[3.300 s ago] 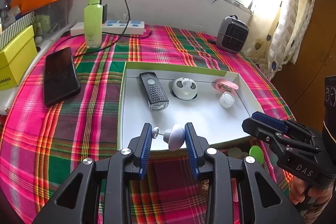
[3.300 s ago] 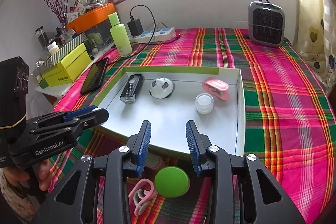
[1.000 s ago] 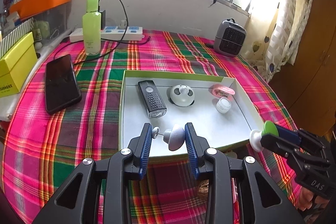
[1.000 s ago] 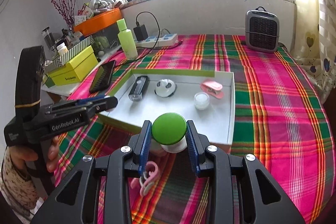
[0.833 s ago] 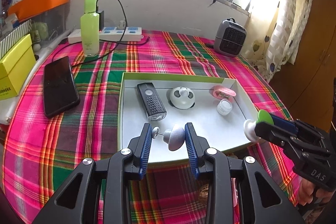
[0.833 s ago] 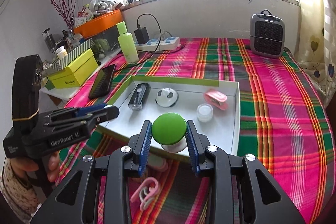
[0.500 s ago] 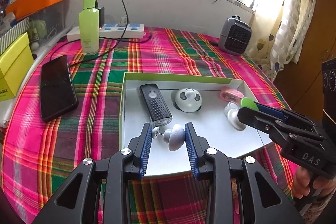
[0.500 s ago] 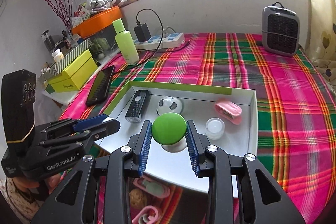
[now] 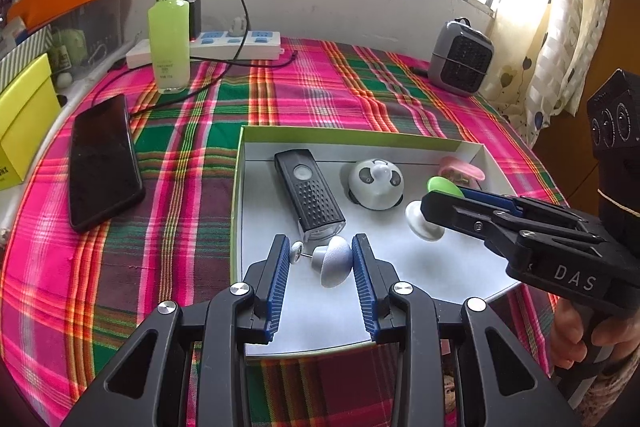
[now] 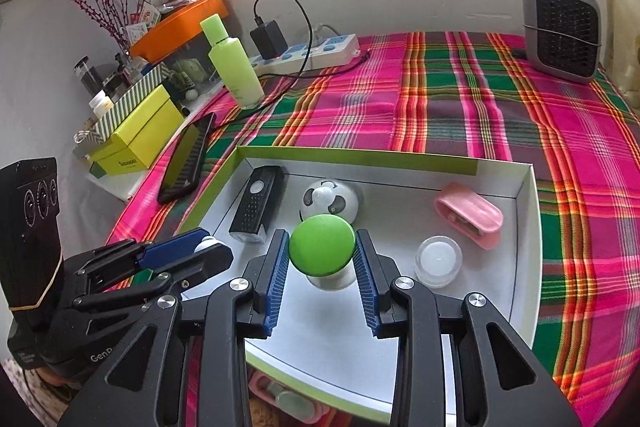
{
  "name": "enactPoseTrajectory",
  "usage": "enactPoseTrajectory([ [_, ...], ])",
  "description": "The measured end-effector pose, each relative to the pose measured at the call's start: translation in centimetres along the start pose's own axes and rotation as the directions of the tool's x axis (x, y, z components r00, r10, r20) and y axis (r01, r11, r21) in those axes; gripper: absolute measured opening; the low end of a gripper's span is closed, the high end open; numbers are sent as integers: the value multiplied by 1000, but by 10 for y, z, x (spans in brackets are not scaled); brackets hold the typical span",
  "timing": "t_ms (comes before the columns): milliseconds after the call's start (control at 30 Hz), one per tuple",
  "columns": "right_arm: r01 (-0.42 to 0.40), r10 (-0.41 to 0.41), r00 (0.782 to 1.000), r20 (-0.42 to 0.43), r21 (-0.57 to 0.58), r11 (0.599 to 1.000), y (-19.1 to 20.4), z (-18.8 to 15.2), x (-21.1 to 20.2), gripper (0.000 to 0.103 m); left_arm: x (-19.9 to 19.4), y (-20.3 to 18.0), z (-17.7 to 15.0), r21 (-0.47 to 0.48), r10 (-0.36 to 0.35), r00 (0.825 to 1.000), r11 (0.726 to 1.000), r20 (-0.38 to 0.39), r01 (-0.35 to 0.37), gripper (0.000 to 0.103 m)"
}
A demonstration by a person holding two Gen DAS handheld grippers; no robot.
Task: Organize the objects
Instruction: 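Lower both held objects into the box and open both grippers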
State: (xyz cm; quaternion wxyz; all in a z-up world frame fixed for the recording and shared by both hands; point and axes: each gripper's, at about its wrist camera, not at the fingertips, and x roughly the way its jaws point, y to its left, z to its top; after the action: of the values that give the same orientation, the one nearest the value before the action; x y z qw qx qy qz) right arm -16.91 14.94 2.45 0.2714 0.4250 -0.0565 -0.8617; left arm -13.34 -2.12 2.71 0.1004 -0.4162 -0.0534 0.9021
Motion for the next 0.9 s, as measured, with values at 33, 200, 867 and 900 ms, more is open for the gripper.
enactPoseTrajectory([
  [33,1,-1,1000,-6,0,1000,0,0,2,34,1,0,0,0,1,1000,1000,-2,-1,30],
  [200,14,-14,1000,-24,-10,1000,1,2,10,34,8,0,0,3,-1,1000,1000,-13,1,30],
  [867,83,-84,996,-14,-61,995,1,10,28,34,20,-5,5,43,33,999,999,-1,-32,30],
  [900,90,-90,996,-9,-69,994,1,9,29,34,20,-5,5,44,34,999,998,0,-34,30],
])
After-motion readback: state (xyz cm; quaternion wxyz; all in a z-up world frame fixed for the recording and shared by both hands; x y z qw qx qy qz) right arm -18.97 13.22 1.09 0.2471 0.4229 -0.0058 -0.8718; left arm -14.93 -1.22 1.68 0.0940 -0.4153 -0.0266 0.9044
